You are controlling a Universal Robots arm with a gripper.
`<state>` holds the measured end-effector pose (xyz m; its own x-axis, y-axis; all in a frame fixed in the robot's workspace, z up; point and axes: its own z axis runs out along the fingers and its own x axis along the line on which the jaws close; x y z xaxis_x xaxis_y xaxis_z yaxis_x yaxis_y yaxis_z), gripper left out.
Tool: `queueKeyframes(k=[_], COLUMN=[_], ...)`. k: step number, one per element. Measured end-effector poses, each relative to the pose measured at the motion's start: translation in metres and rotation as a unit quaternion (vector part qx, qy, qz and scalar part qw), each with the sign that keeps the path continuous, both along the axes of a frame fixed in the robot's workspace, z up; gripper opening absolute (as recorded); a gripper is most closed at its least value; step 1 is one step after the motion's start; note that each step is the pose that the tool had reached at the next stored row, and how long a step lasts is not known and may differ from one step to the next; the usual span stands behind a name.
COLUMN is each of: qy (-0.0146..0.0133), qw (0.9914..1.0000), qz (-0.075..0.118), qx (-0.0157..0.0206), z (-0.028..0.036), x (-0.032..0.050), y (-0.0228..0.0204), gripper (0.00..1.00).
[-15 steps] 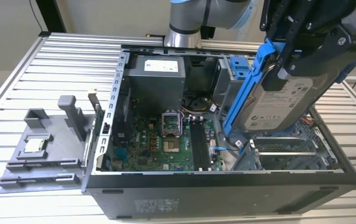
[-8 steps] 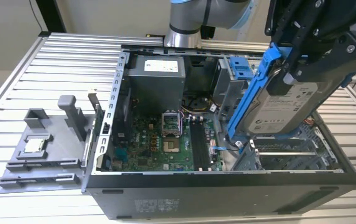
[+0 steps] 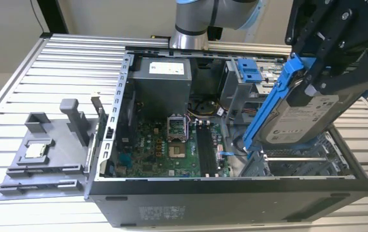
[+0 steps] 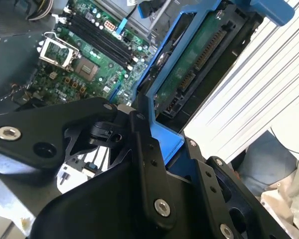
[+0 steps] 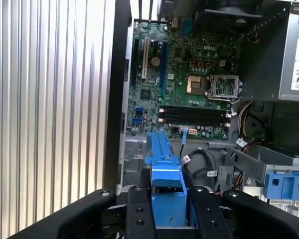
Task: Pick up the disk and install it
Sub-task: 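Pick up the disk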
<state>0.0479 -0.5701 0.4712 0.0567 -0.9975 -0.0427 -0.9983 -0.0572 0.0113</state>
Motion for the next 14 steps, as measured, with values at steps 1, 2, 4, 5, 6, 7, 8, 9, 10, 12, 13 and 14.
queueKeyframes(k=[1,2,4,5,6,7,8,9,10,12,13,14], qy=[0.0,0.0,0.0,0.0,0.0,0.0,0.0,0.0,0.0,0.0,0.0,0.0], qw=[1.0,1.0,0.99999,0.99999,0.99998,0.99998,0.99998,0.99998,0.99998,0.99998,0.99998,0.99998], qz=[0.0,0.0,0.0,0.0,0.0,0.0,0.0,0.0,0.0,0.0,0.0,0.0], qx=[0.0005,0.0011,0.004,0.0051,0.0057,0.0059,0.0058,0.0058,0.0059,0.0059,0.0058,0.0059], z=[-0.0006,-0.0012,-0.0022,-0.0025,-0.0028,-0.0029,-0.0029,-0.0029,-0.003,-0.003,-0.003,-0.003], x=[0.0024,0.0048,0.0094,0.0114,0.013,0.014,0.0145,0.0144,0.0144,0.0145,0.0145,0.0146], y=[-0.0005,-0.0011,-0.0023,-0.0025,-0.0025,-0.0025,-0.0025,-0.0025,-0.0025,-0.0026,-0.0026,-0.0026], gripper=[0.0,0.0,0.0,0.0,0.0,0.0,0.0,0.0,0.0,0.0,0.0,0.0])
